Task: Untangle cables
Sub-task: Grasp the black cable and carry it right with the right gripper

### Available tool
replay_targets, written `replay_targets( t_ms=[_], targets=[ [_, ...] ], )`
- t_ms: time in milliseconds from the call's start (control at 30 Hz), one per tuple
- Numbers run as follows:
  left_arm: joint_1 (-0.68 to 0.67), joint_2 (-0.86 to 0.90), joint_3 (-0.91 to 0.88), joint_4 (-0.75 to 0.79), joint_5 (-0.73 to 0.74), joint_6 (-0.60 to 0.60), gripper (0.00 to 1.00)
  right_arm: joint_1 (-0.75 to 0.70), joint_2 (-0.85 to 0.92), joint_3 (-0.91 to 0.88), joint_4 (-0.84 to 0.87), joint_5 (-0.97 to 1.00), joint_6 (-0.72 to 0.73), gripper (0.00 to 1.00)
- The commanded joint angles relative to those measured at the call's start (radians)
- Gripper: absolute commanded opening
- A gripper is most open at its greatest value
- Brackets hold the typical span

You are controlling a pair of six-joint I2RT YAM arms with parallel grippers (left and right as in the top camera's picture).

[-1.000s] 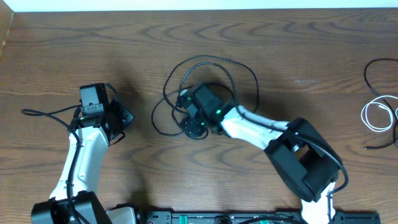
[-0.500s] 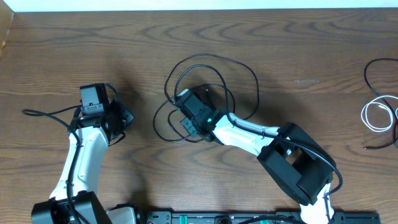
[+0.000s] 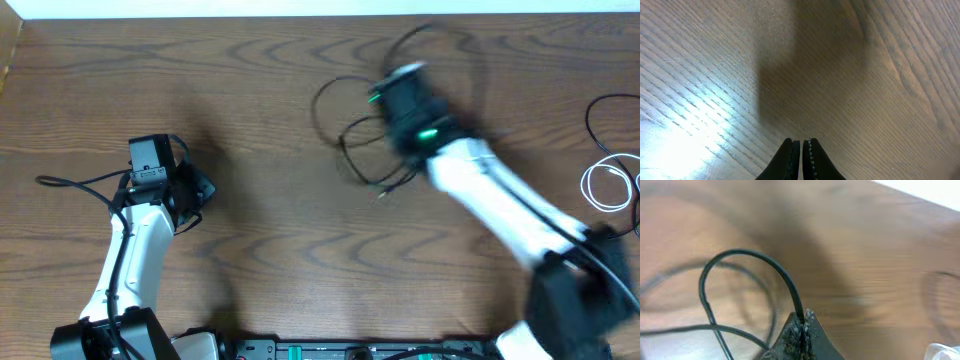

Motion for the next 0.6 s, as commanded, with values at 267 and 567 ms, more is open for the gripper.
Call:
replay_targets(
  t_ms=[267,567],
  targets=[
    [0.004,-0.011,-0.002,-0.010,-0.002,-0.012,0.10,-0.418,-0.178,0.013,-0.016,0.192,-0.162,0.01],
    [0.004,-0.011,-0.002,-0.010,-0.002,-0.012,0.10,-0.698,-0.178,0.013,-0.028,0.212,-0.163,0.01]
  ],
)
